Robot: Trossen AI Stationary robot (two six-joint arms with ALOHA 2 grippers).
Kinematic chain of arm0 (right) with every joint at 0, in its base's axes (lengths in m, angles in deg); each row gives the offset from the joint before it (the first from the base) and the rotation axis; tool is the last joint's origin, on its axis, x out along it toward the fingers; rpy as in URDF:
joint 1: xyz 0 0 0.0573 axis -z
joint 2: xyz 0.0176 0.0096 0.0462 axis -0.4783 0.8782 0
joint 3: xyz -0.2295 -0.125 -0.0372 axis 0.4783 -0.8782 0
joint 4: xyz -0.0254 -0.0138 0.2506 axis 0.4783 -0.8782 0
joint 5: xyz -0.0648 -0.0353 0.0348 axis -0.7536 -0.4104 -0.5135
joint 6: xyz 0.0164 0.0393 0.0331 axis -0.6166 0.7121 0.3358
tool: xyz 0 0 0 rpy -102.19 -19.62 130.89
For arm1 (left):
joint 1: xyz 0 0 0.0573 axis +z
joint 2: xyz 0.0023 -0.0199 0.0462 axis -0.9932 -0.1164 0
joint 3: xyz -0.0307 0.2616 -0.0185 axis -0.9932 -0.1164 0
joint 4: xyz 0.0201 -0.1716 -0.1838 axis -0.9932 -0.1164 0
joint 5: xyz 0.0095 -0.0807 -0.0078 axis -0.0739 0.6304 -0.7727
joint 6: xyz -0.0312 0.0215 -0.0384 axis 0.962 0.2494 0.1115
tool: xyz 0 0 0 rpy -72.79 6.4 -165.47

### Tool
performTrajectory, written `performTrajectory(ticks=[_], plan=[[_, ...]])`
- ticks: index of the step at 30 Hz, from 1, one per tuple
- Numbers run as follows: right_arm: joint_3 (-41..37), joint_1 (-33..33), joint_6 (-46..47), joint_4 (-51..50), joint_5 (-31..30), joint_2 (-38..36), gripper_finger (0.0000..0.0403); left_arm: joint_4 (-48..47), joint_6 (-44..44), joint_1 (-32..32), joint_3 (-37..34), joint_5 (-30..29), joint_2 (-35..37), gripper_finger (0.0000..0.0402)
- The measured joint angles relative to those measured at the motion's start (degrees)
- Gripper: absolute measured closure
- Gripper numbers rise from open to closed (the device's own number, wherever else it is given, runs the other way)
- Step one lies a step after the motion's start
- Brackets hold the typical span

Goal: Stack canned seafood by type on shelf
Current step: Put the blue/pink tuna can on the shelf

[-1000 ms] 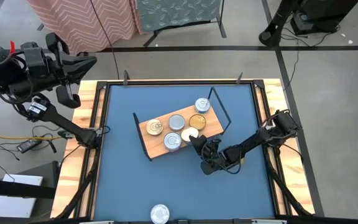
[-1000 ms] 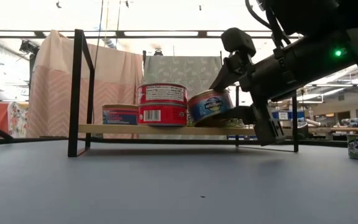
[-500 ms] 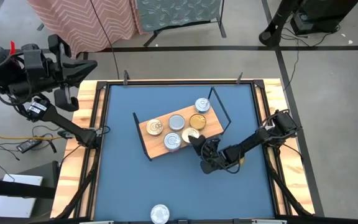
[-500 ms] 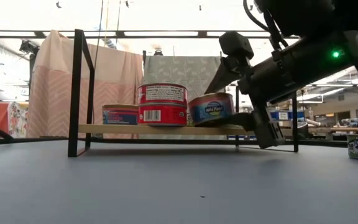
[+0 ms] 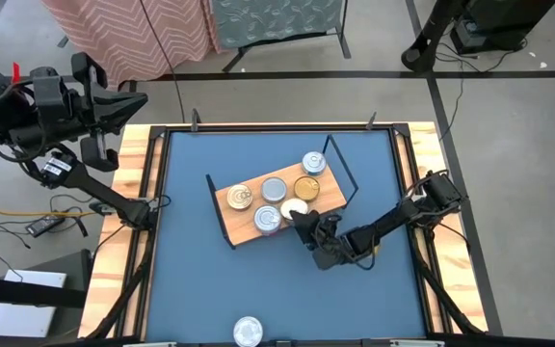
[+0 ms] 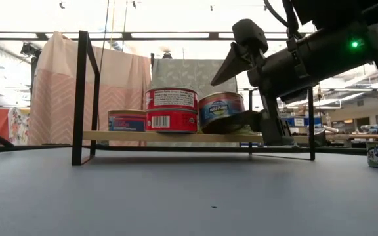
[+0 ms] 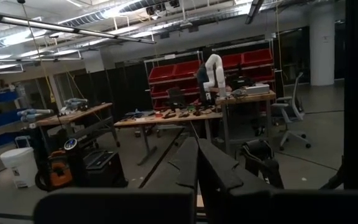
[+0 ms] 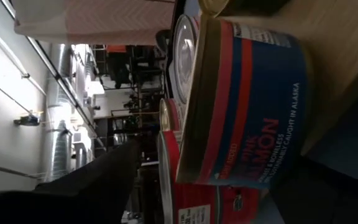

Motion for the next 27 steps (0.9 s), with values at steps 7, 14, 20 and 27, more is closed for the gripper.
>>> performTrajectory(ticks=[7, 14, 20, 27], plan=[[0.0, 0.0, 3.0, 1.8, 4.5, 0.0, 0.007, -0.4, 0.2, 0.0, 0.0, 0.0, 0.1, 0.0389], [0.0, 0.5, 4.1, 4.4, 6.4, 0.0, 0.0076, -1.4, 2.4, 0.0, 0.0, 1.9, 0.3, 0.0389], [0.0, 1.5, 4.1, 5.4, 10.2, 0.0, 0.0076, -1.7, 2.9, 0.0, 0.0, 4.1, 0.2, 0.0389], [-1.2, 2.1, 4.4, 9.6, 12.2, -0.1, 0.0078, -2.3, 4.8, 0.0, 0.0, 6.7, 0.2, 0.0389]])
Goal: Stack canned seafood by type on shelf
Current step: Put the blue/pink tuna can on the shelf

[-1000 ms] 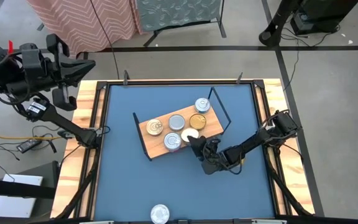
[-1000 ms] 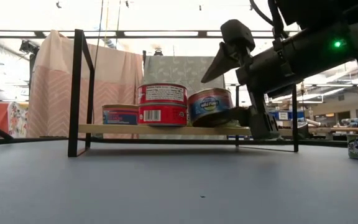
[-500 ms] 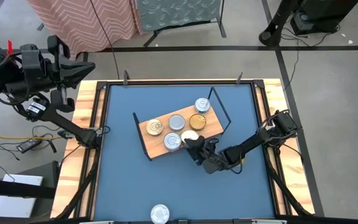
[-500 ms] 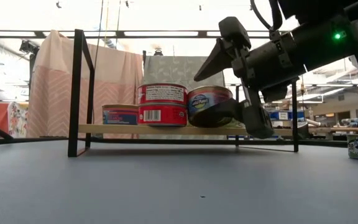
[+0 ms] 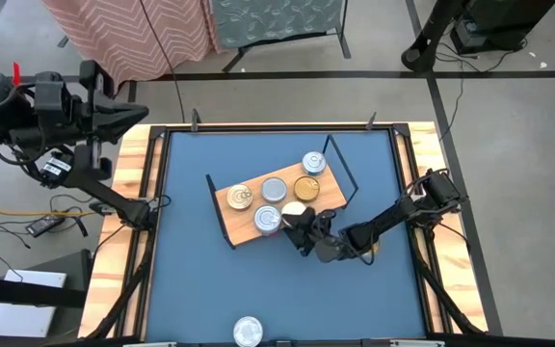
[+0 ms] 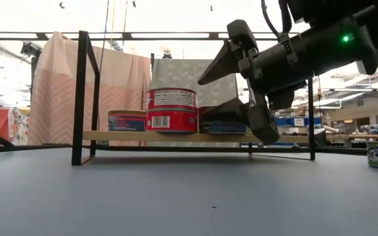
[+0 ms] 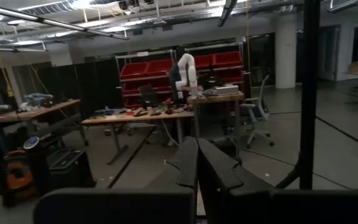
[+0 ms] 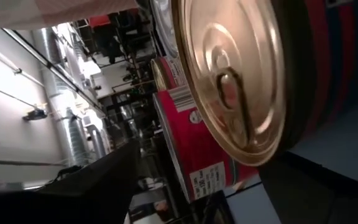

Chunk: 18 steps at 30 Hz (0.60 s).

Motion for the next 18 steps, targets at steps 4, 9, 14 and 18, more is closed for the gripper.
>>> performTrajectory(ticks=[4, 9, 14, 18], plan=[[-1.6, 0.0, -0.3, 3.3, 0.3, -0.5, 0.0078, -1.1, 1.0, 0.0, 0.0, 1.1, 0.0, 0.0389], [-1.8, -0.5, -0.6, 2.9, 1.0, -0.9, 0.0078, -1.9, 1.8, 0.0, 0.0, 1.4, 0.0, 0.0389], [-1.8, -0.5, -1.7, -0.5, 2.2, -0.9, 0.0078, -2.1, 2.0, 0.0, 0.0, 1.7, 0.0, 0.0389], [-1.9, 0.2, -2.3, -2.7, 1.7, -0.9, 0.0078, -2.1, 2.0, 0.0, 0.0, 2.7, 0.0, 0.0389]])
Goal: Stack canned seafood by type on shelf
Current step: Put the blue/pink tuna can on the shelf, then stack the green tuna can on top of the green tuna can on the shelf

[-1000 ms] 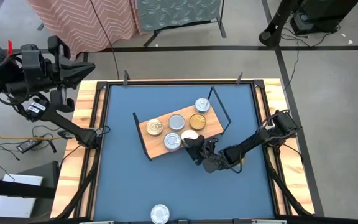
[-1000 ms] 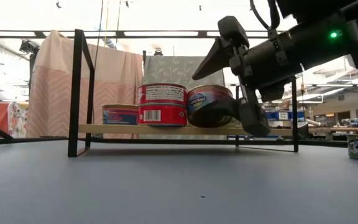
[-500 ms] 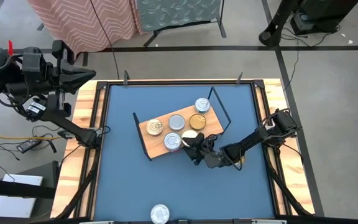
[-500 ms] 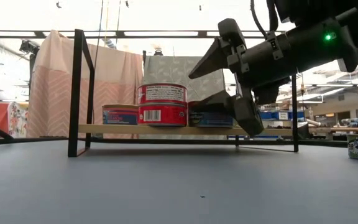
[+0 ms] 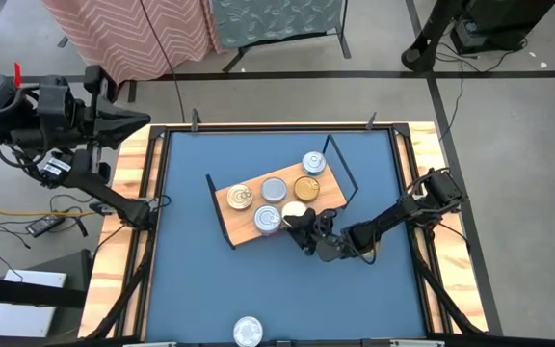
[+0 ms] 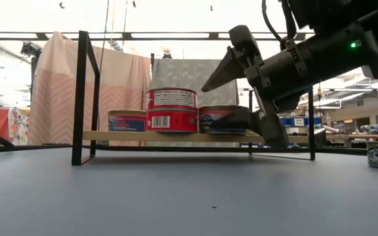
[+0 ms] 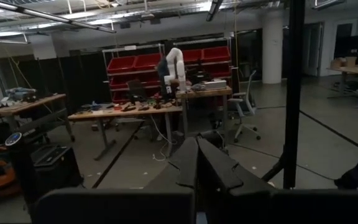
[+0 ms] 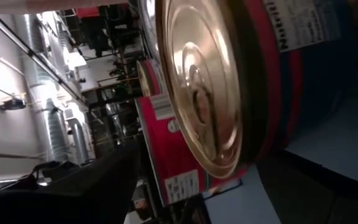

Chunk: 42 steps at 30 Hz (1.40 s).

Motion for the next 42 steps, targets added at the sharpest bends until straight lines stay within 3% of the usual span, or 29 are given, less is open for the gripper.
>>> performTrajectory(ticks=[20, 25, 30, 33, 39, 42], plan=[[0.0, 2.5, -7.3, 1.5, -0.6, -0.2, 0.0083, -1.0, 0.4, 0.0, 0.0, 1.6, 0.0, 0.0389], [0.2, 0.4, -18.6, 3.7, -1.3, -3.7, 0.0086, -1.7, 0.4, 0.0, 0.0, 1.9, 0.4, 0.0389], [2.6, -0.8, -39.4, 2.7, 1.2, -11.2, 0.0091, -1.6, -0.1, 0.0, 0.0, 3.5, 1.2, 0.0389], [6.6, -1.2, -48.1, -8.3, 5.6, -16.4, 0.0099, -3.4, -2.0, 0.0, 0.0, 3.9, 1.2, 0.0389], [20.9, -1.2, -47.2, -57.0, 16.3, -21.1, 0.0127, -8.0, -4.3, 0.0, 0.0, 3.9, -0.2, 0.0389], [27.7, -1.8, -45.0, -76.6, 23.2, -21.2, 0.0143, -8.0, -5.7, 0.0, 0.0, 3.9, -2.0, 0.0389]])
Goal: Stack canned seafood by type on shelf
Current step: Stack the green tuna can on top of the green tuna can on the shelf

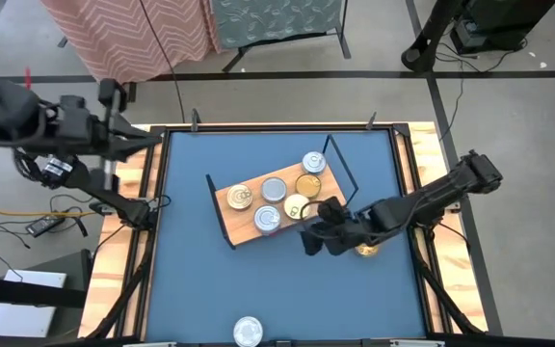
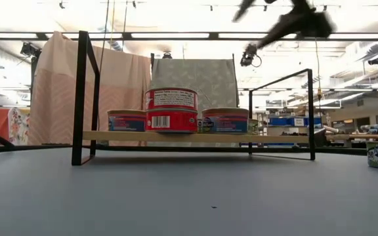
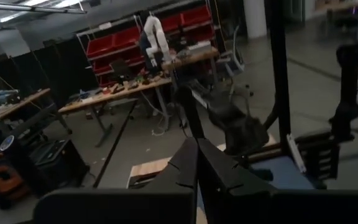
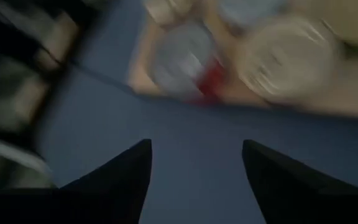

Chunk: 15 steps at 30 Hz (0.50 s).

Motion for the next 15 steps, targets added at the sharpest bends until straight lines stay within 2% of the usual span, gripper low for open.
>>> performTrajectory(ticks=[3, 8, 11, 15], plan=[[1.9, -1.6, 1.9, -11.6, 5.3, -0.2, 0.0158, 0.7, -1.6, 0.0, -0.1, -0.2, -1.8, 0.0389], [1.9, -7.3, 9.9, -26.1, 6.4, 0.9, 0.0194, 4.7, -1.7, 0.0, -0.1, -4.3, -3.0, 0.0389], [0.5, -10.4, 15.6, -29.1, 6.3, 0.9, 0.0238, 7.5, -1.7, 0.0, 0.0, -6.5, -3.0, 0.0389], [-3.2, -13.8, 22.2, -28.4, 7.2, 0.4, 0.0323, 11.4, -1.7, 0.0, 0.0, -7.7, -3.0, 0.0389]])
